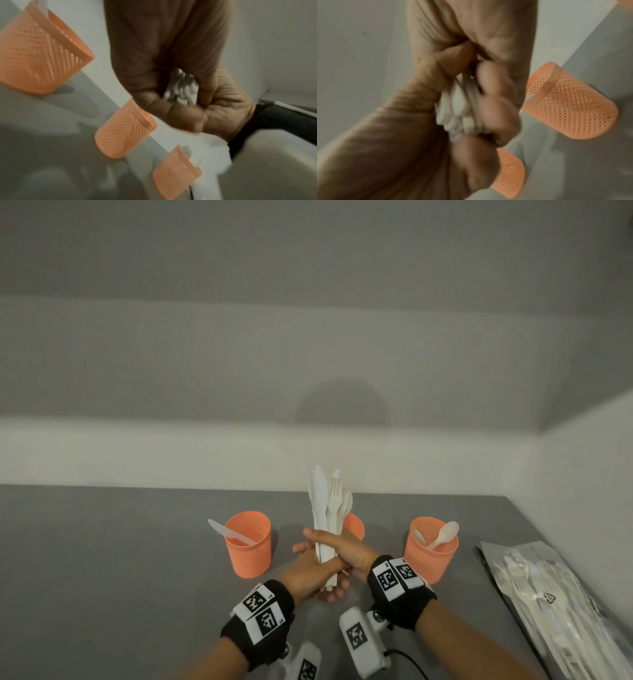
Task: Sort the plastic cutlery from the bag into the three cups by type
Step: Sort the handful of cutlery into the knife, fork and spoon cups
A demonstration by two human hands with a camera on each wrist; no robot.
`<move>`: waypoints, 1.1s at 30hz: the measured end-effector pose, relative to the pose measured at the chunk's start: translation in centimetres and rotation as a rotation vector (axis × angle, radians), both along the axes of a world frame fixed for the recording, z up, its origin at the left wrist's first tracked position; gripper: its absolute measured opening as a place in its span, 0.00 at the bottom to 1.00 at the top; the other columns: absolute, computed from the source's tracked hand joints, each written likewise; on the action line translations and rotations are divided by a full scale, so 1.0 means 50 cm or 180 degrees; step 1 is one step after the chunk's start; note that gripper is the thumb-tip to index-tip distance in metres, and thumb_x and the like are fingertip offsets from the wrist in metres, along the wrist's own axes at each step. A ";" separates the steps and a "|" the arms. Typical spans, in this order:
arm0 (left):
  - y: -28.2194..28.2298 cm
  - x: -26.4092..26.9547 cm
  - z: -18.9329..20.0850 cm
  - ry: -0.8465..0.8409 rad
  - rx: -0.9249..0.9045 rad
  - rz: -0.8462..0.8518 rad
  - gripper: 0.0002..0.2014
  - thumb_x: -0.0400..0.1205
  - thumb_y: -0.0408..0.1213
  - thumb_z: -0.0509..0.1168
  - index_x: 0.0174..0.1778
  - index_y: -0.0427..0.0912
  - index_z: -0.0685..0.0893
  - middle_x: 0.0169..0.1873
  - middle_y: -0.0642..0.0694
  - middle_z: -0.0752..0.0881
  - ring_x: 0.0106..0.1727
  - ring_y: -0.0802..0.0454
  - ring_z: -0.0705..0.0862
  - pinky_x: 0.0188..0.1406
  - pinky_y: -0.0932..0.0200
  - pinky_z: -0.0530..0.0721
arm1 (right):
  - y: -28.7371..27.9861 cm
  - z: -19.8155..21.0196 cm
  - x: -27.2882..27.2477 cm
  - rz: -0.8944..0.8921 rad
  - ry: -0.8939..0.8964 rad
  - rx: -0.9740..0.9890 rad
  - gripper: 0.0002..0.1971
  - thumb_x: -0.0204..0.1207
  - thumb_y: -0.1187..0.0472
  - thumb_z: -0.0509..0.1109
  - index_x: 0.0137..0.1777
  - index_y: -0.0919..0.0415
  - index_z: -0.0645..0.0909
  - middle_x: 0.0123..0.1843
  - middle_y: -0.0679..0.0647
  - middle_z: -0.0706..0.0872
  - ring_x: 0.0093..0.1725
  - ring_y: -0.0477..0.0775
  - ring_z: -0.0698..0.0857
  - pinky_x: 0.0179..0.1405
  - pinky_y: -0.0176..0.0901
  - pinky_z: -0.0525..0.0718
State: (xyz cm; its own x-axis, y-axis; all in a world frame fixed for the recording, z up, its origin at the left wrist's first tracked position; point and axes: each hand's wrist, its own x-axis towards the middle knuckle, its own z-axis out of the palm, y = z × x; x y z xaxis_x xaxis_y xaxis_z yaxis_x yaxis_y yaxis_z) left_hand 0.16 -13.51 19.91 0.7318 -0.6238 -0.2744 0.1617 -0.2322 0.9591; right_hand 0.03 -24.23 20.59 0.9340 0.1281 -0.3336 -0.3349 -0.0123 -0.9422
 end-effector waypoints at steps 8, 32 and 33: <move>0.058 0.075 0.038 -0.0426 0.0601 0.0312 0.20 0.75 0.58 0.67 0.45 0.42 0.85 0.40 0.49 0.85 0.40 0.53 0.82 0.37 0.65 0.79 | -0.022 -0.031 0.030 -0.1120 -0.0178 0.0874 0.08 0.63 0.66 0.77 0.37 0.60 0.79 0.21 0.54 0.75 0.18 0.49 0.76 0.21 0.37 0.77; 0.012 0.114 0.031 -0.0758 0.0254 0.1174 0.11 0.82 0.35 0.62 0.33 0.40 0.78 0.26 0.47 0.79 0.27 0.55 0.76 0.27 0.64 0.76 | -0.008 -0.043 0.025 -0.0482 0.0122 0.0838 0.07 0.79 0.56 0.67 0.50 0.59 0.80 0.34 0.55 0.88 0.23 0.47 0.82 0.23 0.36 0.80; 0.013 0.117 0.029 -0.0809 0.0274 0.1202 0.11 0.82 0.35 0.61 0.34 0.39 0.78 0.27 0.46 0.80 0.27 0.53 0.77 0.30 0.60 0.77 | -0.008 -0.044 0.027 -0.0529 0.0117 0.0838 0.08 0.79 0.55 0.67 0.49 0.60 0.82 0.35 0.55 0.88 0.25 0.48 0.84 0.26 0.38 0.82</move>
State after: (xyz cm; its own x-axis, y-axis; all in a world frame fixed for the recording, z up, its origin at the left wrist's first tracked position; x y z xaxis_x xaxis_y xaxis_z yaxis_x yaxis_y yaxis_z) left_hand 6.00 -12.87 21.34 0.9542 -0.2835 -0.0960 0.0125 -0.2826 0.9591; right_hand 1.37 -24.62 18.37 0.9373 0.0611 -0.3433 -0.3458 0.2883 -0.8929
